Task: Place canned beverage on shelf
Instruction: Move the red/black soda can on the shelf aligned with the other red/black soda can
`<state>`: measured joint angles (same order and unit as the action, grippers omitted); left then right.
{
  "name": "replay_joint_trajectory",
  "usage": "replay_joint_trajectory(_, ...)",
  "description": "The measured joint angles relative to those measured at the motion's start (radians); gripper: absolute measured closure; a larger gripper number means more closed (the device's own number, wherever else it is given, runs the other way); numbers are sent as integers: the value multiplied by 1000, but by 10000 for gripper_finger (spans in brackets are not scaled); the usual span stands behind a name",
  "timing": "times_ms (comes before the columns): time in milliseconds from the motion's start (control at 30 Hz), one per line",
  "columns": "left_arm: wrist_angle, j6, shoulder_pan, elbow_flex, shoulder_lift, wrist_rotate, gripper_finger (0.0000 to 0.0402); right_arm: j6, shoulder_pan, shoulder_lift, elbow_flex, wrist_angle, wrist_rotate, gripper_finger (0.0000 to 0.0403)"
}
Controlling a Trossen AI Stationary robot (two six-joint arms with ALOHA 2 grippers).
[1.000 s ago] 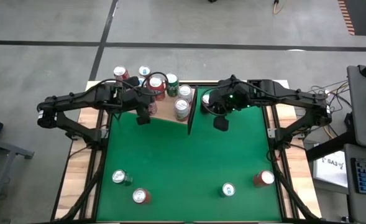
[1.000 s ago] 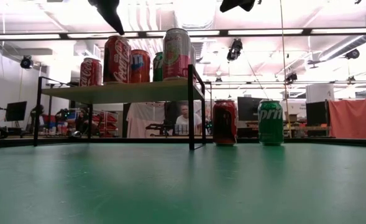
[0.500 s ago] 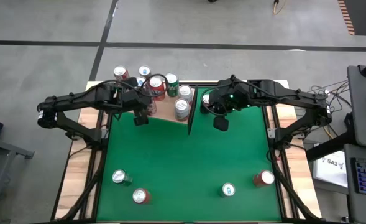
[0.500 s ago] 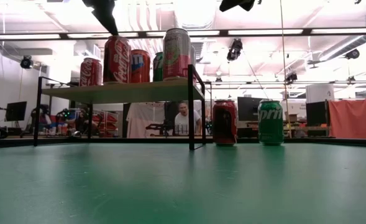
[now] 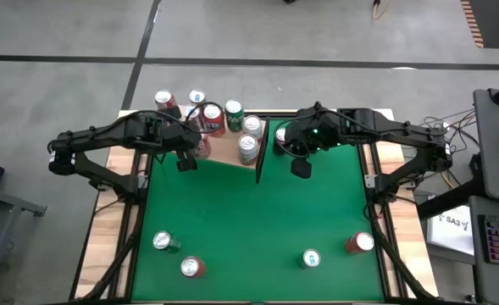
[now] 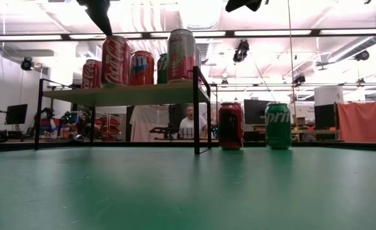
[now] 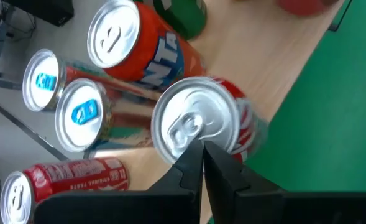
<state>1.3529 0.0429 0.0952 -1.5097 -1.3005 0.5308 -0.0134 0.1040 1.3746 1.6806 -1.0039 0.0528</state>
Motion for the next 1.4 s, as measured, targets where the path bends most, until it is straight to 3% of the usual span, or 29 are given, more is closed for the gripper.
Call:
replay_joint_trajectory(500,-26,25,-2,-1,14,49,402,3,0,0,0,0,0,390)
replay_joint_trajectory(667,-179,31,-3,-12,7,-96,402,5,0,0,0,0,0,390)
replay_joint_trajectory(767,-256,35,-3,-12,-15,-130,402,4,0,0,0,0,0,390)
replay_joint_trajectory(1400,-124,167,-2,-10,-137,-6,402,-5,0,1,0,-6,0,390)
